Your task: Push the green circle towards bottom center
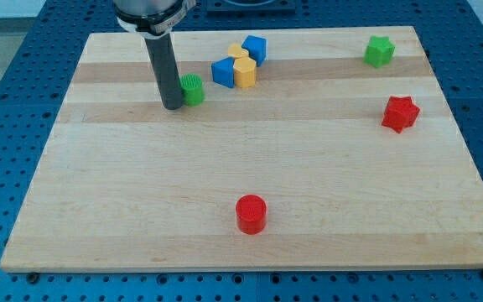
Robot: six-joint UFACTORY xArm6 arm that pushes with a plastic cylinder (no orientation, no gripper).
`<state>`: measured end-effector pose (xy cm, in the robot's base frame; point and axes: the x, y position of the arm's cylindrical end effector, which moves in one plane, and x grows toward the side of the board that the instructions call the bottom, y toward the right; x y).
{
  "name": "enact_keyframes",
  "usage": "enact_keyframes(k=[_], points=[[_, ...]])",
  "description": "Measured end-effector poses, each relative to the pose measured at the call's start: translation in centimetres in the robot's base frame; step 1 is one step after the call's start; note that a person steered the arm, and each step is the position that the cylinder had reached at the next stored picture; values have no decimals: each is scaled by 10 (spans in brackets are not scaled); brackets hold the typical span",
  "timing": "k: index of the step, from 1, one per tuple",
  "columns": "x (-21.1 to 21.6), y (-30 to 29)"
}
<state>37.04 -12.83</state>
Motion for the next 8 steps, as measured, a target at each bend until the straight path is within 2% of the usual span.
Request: enact_keyframes(k=[1, 2, 3, 5, 6, 7, 8], points=[[-3, -40], [-37, -61], [-75, -11], [-51, -3], [-20, 7], [3, 47], [26, 49]])
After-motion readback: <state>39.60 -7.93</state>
